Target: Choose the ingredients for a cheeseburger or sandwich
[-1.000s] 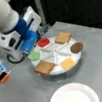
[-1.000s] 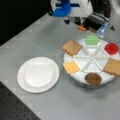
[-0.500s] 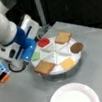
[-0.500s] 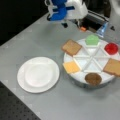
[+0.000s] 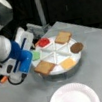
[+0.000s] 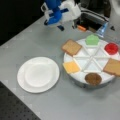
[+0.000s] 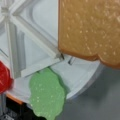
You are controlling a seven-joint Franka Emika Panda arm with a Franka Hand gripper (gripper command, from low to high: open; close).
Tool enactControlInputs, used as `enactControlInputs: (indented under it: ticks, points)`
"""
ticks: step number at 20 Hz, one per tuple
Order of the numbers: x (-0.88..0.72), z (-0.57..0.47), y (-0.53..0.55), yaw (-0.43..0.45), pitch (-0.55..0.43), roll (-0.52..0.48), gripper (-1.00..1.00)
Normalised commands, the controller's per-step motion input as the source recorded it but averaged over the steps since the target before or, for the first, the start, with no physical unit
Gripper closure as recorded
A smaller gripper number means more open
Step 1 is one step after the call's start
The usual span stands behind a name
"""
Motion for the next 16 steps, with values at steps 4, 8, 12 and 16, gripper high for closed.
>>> enactControlInputs:
  ticks: [4,8,12,16]
  points:
    - [0.23,-0.18,-0.31,0.145,0.048,0.488,-1.0]
    - [0.27,-0.18,-0.33,0.159,0.038,0.539,-1.0]
    - [0.31,-0.14,-0.35,0.174,0.034,0.502,-1.0]
    - [0.34,-0.09,-0.39,0.2,0.017,0.44,-1.0]
